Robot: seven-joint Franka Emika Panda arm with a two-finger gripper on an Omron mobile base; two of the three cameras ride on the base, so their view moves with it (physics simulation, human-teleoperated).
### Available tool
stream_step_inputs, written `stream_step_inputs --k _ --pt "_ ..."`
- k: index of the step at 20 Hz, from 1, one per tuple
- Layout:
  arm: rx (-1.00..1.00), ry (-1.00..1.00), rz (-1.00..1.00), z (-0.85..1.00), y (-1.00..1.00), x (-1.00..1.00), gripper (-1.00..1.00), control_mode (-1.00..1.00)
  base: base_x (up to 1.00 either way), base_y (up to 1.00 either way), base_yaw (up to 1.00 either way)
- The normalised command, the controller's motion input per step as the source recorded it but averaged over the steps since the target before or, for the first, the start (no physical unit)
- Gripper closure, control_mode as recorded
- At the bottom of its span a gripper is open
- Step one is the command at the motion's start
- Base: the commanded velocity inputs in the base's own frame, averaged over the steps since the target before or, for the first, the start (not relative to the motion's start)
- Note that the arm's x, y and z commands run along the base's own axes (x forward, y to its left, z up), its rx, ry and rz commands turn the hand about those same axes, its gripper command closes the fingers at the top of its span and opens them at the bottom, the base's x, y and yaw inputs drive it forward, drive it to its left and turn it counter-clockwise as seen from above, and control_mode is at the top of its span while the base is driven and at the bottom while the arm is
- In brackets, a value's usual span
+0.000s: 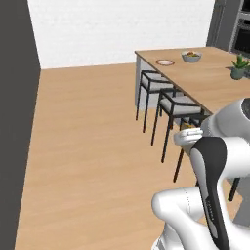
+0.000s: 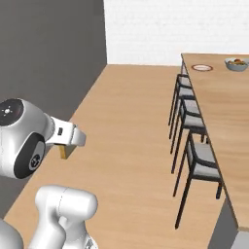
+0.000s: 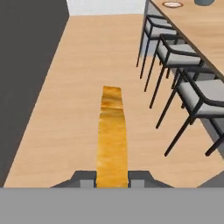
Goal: Start the toaster. Once the lever pops up, take the bread to the plate on the dining counter.
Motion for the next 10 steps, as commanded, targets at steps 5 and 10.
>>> stream_step_inputs --k 5,10 --pt "0.00 0.00 0.00 0.00 0.00 0.00 1.00 1.00 1.00 0.96 -0.38" --pt "0.00 0.00 0.00 0.00 0.00 0.00 1.00 1.00 1.00 0.97 -0.36"
